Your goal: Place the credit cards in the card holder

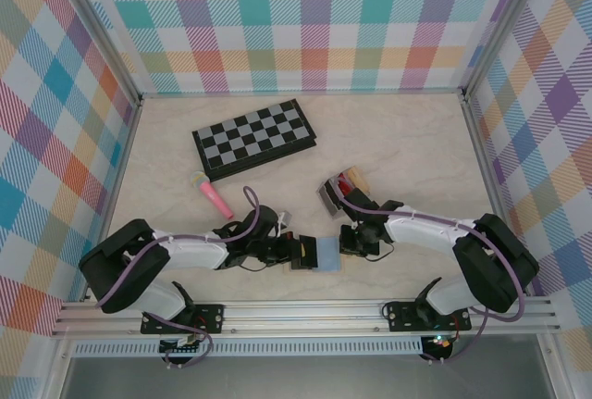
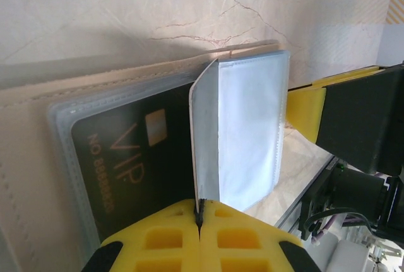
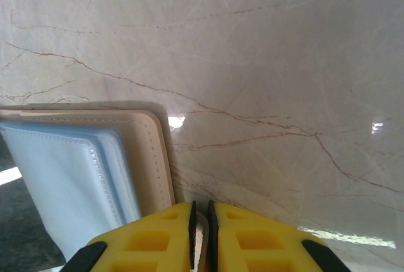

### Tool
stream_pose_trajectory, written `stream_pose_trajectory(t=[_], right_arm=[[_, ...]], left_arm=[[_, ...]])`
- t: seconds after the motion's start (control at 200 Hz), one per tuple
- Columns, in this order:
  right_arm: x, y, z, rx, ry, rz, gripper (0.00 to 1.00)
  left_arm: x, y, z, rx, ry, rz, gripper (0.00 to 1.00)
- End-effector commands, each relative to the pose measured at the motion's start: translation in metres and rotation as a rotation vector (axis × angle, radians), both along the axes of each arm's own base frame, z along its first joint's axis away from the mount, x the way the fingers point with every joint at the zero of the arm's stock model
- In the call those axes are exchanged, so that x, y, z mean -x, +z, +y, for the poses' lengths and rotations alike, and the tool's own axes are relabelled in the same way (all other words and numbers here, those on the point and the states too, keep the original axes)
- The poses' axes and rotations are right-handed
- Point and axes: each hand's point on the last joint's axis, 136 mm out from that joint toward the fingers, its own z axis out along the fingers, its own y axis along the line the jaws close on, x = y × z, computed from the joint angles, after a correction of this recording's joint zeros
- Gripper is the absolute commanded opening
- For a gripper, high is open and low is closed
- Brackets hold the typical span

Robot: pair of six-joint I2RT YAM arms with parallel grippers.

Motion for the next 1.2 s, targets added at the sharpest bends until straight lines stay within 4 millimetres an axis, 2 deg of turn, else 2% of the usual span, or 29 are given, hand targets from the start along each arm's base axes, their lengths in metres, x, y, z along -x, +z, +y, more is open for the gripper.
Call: stream_pose_trajectory(t=[0.0, 0.35, 0.535, 0.73, 1.005, 1.195], right_arm=[[0.004, -0.008, 0.005, -0.014, 0.001, 0.029, 0.15], [0.003, -0.008, 0.006, -0.012, -0.001, 0.029, 0.15], [0.002, -0.006, 0.003, -0.003, -0.006, 0.020, 0.15], [0.003, -0.007, 0.002, 0.005, -0.003, 0.024, 0.15], [0.001, -0.005, 0.006, -0.009, 0.003, 0.019, 0.15], [0.001, -0.005, 0.006, -0.006, 0.011, 0.018, 0.15]], left_arm=[[0.008, -0.003, -0.008, 0.009, -0.032, 0.016, 0.00], [0.019, -0.006, -0.012, 0.000, -0.080, 0.056, 0.00], [0.022, -0.009, -0.001, -0.045, -0.049, 0.083, 0.00], [0.024, -0.005, -0.003, -0.036, -0.056, 0.101, 0.00], [0.018, -0.007, 0.010, -0.049, 0.059, 0.097, 0.00], [0.015, -0.003, -0.001, -0.021, 0.040, 0.092, 0.00]])
